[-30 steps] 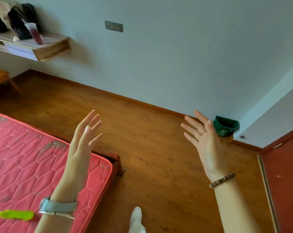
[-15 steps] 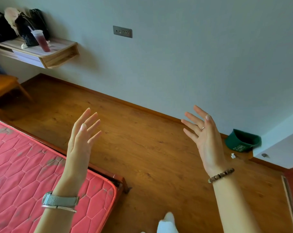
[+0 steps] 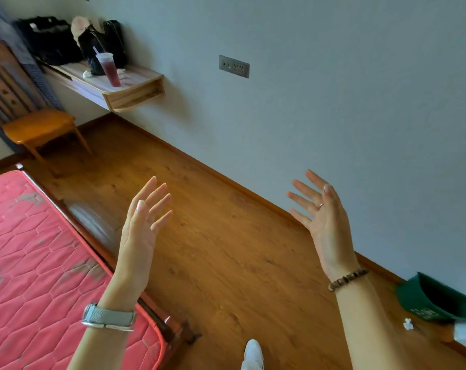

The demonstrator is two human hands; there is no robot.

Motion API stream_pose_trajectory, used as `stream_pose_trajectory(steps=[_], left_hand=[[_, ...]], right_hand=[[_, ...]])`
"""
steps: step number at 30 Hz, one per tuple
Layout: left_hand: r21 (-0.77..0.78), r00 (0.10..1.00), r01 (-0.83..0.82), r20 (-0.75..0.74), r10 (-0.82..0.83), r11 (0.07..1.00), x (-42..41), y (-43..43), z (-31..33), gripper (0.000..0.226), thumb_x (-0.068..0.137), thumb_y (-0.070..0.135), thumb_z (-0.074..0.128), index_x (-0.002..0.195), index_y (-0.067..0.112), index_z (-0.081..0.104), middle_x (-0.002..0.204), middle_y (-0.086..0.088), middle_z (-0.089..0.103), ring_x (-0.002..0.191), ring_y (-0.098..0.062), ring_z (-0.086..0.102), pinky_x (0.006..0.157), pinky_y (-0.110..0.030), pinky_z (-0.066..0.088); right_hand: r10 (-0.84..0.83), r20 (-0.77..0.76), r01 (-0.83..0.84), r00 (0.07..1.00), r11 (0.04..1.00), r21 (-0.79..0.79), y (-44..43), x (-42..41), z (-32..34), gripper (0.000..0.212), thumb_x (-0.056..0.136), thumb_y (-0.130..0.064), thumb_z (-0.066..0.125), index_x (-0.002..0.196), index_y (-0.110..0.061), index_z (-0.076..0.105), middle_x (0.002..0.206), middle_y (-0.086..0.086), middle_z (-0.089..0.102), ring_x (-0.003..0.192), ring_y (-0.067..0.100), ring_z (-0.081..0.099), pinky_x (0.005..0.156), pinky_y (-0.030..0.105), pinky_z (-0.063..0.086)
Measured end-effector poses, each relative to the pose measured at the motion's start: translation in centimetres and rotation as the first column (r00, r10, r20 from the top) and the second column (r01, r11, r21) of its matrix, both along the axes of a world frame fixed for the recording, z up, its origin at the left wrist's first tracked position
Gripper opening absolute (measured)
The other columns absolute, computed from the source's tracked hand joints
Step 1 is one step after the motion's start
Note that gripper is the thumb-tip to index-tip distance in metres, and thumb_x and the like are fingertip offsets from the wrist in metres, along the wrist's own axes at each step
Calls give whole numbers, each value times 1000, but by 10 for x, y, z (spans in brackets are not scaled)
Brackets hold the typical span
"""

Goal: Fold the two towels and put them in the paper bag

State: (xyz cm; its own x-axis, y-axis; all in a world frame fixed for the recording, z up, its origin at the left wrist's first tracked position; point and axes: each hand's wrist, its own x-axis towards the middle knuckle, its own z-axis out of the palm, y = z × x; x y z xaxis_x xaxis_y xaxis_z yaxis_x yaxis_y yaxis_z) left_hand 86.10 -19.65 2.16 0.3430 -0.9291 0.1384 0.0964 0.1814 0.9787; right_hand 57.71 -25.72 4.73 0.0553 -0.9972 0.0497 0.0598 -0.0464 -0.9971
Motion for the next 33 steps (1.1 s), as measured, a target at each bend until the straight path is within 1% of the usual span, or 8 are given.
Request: stream_pose_trajectory(steps=[3,5,13,17,25,28,31,33], left_hand=[[-5,997,-70,-16,70,998,-12,-24,1,94,65,88,58,140,34,45,148,5,53,133,-17,54,114,-46,39],[-20,990,-135,-31,134,991,-17,-37,2,95,66,87,59,141,31,45,148,2,52,133,-18,54,114,-47,39],[-24,950,-304,-80,302,952,-6,-70,-3,90,70,79,64,141,27,48,145,-1,56,131,-17,56,112,-45,41],[-4,926,-368,-96,366,930,13,-87,-12,66,81,67,59,136,32,53,139,5,61,129,-15,58,112,-48,40],[4,863,-490,-141,486,872,65,-144,-30,86,68,80,65,138,32,50,145,0,56,130,-17,56,112,-47,40],[-12,837,-532,-156,524,847,91,-169,-27,80,74,75,63,140,31,49,145,0,56,131,-16,56,113,-48,39],[-30,821,-563,-128,556,826,122,-192,-21,70,85,63,51,145,26,46,146,0,55,132,-17,55,115,-51,37],[-45,815,-576,-109,569,816,141,-206,-14,70,86,64,51,145,26,46,146,0,55,132,-17,55,113,-49,39]], right_hand=[[89,-19,-90,996,996,-12,-40,3,6,82,72,-84,46,137,-35,49,136,-5,59,122,12,60,105,46,46],[148,-40,-149,988,989,-22,-66,4,9,88,65,-88,48,136,-36,49,136,-6,58,122,12,60,105,46,46],[276,-60,-276,959,961,6,-142,13,5,90,63,-89,50,135,-35,49,136,-5,59,121,13,60,107,49,44],[336,-51,-334,941,942,40,-174,37,-5,90,62,-89,52,133,-35,50,136,-3,59,121,13,60,107,50,44],[462,-75,-457,884,887,72,-251,110,-19,83,62,-88,53,129,-39,53,135,-4,60,121,15,60,108,52,42],[501,-94,-498,860,866,53,-288,142,-12,85,63,-88,52,131,-38,52,135,-5,60,121,14,61,108,50,43],[534,-112,-536,838,844,16,-320,174,-3,87,65,-88,49,134,-36,50,136,-6,59,121,13,61,107,47,44],[549,-113,-553,828,833,-10,-339,194,2,87,65,-89,49,134,-36,49,136,-7,59,121,13,61,106,44,46]])
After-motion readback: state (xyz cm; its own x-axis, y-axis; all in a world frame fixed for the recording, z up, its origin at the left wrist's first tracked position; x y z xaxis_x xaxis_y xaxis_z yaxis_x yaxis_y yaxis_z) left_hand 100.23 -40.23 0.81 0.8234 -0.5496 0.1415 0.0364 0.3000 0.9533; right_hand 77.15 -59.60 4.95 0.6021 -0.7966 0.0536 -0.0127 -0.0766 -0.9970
